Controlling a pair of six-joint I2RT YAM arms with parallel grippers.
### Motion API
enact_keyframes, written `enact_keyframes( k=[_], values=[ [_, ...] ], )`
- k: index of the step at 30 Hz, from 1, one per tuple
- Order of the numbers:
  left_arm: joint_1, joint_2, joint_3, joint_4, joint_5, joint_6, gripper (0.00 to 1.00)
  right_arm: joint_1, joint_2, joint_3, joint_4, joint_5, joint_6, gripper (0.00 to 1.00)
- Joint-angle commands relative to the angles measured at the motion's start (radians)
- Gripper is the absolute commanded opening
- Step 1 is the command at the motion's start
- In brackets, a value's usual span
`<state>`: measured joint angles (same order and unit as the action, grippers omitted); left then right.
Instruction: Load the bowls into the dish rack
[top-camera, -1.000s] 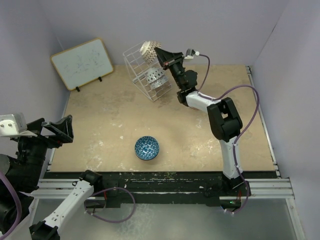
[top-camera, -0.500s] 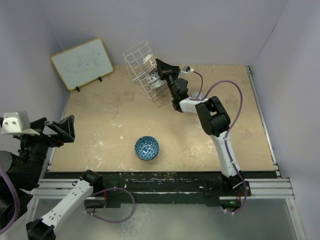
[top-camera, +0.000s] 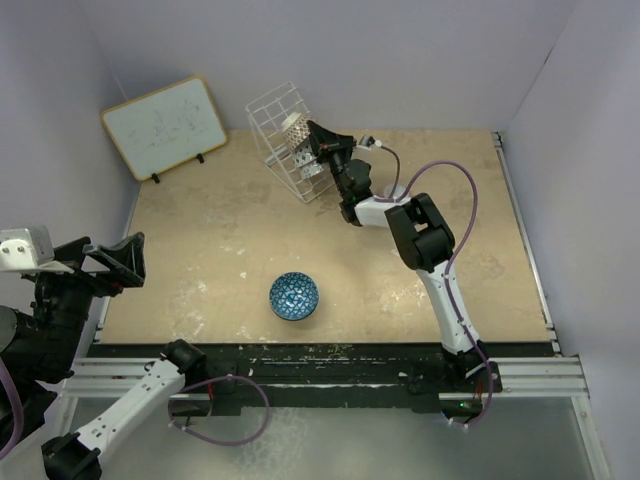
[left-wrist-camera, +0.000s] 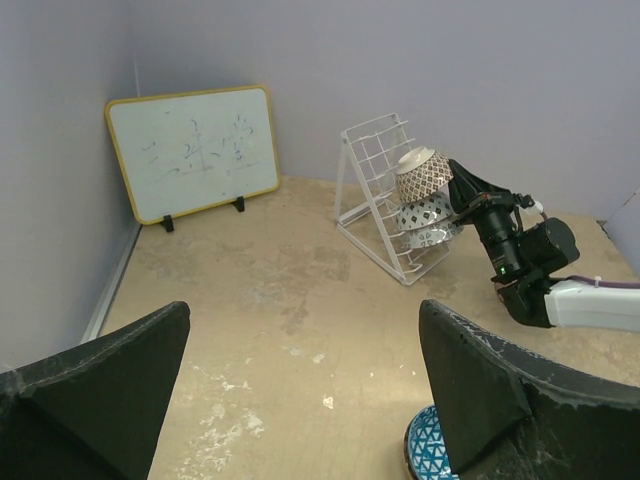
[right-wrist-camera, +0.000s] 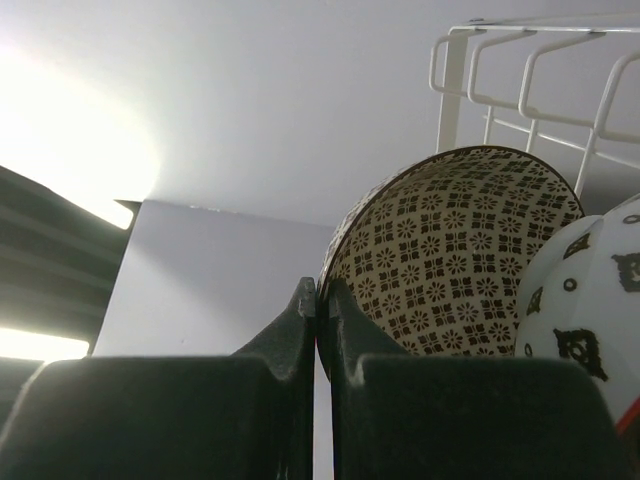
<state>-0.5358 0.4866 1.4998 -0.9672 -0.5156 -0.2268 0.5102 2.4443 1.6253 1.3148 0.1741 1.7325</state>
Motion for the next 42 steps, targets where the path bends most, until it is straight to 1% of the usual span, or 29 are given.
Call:
enact_keyframes(
  k=[1,10,17,20,22,26,29,35,37,42],
  values=[
    [-0.010,0.003,-0.003,0.019,-0.024,-0.012,0.99,0.002,-0.021,0.046,0.108,0.022,0.045,0.00],
    [-0.012,0.008,0.007,0.019,-0.029,-0.006,0.99,-0.002,-0.002,0.076,0.032,0.025,0.059,0.00],
    [-0.013,0.010,0.010,0.019,-0.028,-0.006,0.99,-0.001,-0.053,0.032,-0.049,0.048,0.046,0.00],
    [-0.013,0.014,0.010,0.022,-0.024,-0.007,0.99,-0.001,-0.064,0.023,-0.077,0.047,0.047,0.02],
    [-0.013,0.015,0.011,0.024,-0.020,-0.008,0.99,-0.002,-0.069,0.021,-0.092,0.045,0.047,0.06],
    [-0.013,0.014,0.015,0.023,-0.017,-0.010,0.99,-0.002,-0.071,0.025,-0.106,0.041,0.044,0.21],
    [-0.013,0.012,0.018,0.019,-0.017,-0.012,0.99,-0.002,-0.079,0.020,-0.123,0.043,0.042,0.29],
    [-0.013,0.010,0.017,0.016,-0.021,-0.012,0.99,-0.004,-0.128,-0.023,-0.184,0.068,0.041,0.36],
    [-0.013,0.010,0.018,0.018,-0.021,-0.012,0.99,-0.004,-0.142,-0.029,-0.218,0.066,0.045,0.39],
    [-0.015,0.009,0.017,0.021,-0.020,-0.013,0.99,-0.004,-0.189,-0.061,-0.323,0.065,0.062,0.42]
  ],
)
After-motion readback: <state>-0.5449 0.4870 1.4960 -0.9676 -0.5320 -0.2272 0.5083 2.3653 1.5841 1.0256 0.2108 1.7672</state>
